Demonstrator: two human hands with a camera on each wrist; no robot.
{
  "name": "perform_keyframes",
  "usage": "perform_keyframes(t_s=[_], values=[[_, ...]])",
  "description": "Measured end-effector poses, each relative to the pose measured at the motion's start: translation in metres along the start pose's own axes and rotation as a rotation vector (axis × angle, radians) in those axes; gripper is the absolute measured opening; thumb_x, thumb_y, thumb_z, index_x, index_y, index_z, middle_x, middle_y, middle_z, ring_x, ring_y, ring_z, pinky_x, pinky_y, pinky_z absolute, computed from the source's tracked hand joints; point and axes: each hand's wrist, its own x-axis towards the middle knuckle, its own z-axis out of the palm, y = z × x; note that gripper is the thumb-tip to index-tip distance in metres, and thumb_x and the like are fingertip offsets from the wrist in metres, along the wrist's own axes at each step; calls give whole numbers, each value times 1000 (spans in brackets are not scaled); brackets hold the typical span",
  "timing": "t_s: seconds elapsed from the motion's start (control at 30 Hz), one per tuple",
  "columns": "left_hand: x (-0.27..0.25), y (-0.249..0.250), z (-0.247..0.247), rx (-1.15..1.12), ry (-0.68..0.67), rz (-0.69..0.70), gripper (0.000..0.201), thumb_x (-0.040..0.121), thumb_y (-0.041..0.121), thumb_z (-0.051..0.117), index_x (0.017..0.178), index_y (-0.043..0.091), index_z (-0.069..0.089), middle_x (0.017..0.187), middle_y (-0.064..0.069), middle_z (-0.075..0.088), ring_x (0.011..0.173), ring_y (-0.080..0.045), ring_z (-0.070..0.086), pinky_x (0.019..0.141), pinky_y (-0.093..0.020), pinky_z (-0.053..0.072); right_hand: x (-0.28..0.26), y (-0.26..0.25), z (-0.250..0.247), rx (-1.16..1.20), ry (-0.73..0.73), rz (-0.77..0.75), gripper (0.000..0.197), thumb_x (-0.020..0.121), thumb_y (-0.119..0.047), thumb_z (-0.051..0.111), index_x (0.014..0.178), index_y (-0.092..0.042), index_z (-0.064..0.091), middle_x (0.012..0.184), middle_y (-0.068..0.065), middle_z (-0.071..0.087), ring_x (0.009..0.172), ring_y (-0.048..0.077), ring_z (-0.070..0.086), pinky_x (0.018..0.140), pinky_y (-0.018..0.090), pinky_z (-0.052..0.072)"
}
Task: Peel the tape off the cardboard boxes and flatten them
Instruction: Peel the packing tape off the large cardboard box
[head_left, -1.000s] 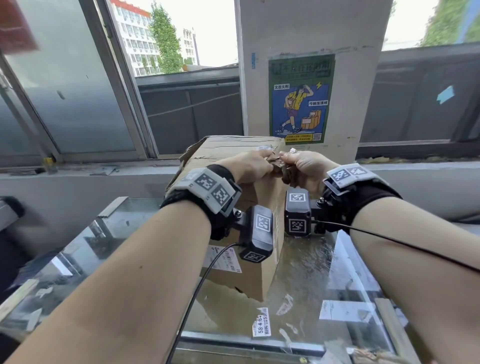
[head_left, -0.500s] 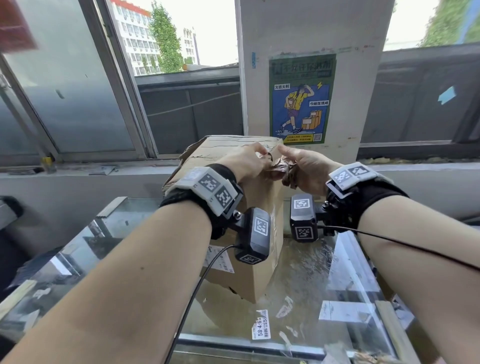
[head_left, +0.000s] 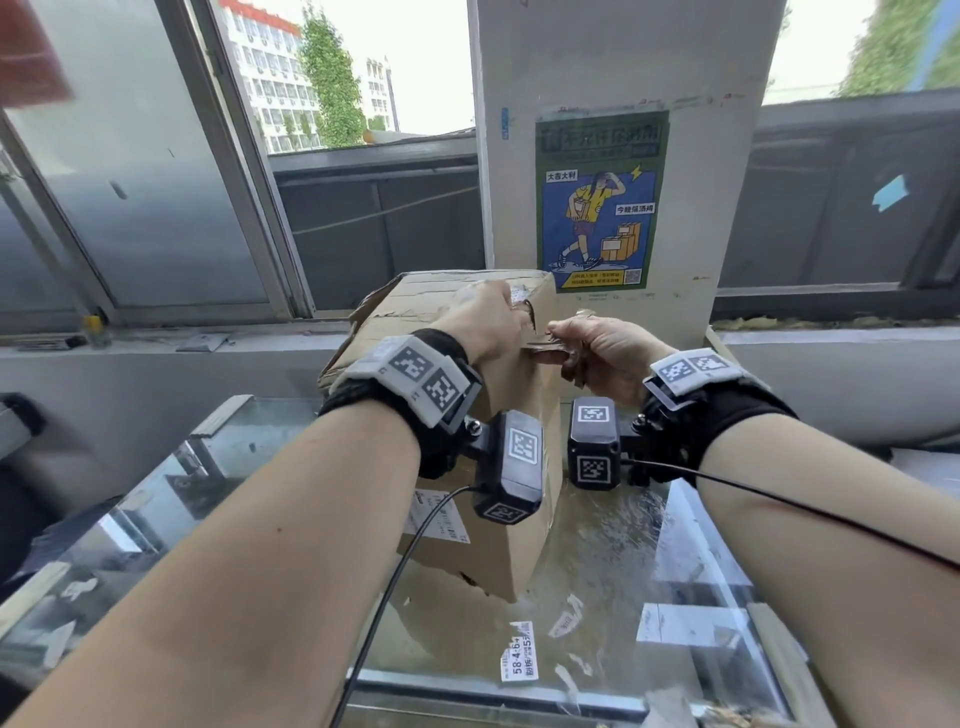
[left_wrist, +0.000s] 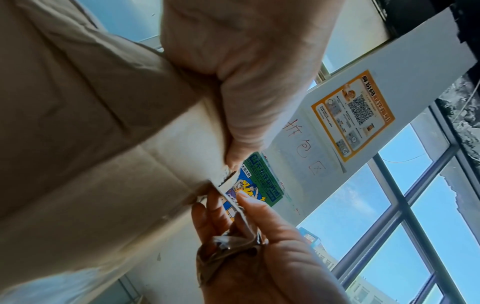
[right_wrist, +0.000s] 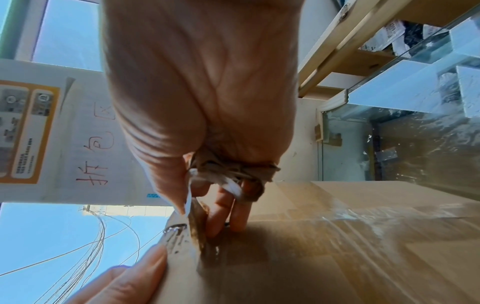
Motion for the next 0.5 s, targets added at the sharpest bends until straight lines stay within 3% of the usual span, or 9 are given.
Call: perform_keyframes(t_s=[0.1,0.2,0.27,0.4,0.5], values=[[0,1,-12,-36,51,2,15,96,34,53,93,20,52,101,-3,54,88,-21,46,72,-25,33,-2,-12,5,6,-4,-52,17,96,-10,50,81,-15,44,73,6,54,36,7,45,38,17,27],[1,5,-33,-213,91,-7,17,95,31,56,90,16,54,93,-2,55,77,-18,49,62,-25,37,-5,-37,13,42,16,-109,15,95,-8,50,82,-14,44,75,7,53,42,9,52,37,16,33],[2,3,-47,-324,103,-23,18,95,31,57,88,14,56,93,-5,59,79,-19,53,66,-26,43,-7,-54,20,69,33,-134,17,93,-8,53,79,-15,45,74,7,54,48,12,54,37,17,38],[0,-8,-62,-617,95,-95,24,92,32,63,75,17,55,99,-15,66,85,-28,61,79,-41,53,-6,-76,36,-51,84,-220,22,90,-8,60,70,-10,50,69,12,54,56,22,52,38,21,38],[-4,-21,-53,-746,110,-140,28,89,35,65,71,17,53,90,-16,62,79,-29,59,76,-50,51,-3,-78,47,-153,104,-243,23,87,-9,64,66,-8,55,72,15,54,73,30,52,56,34,43]])
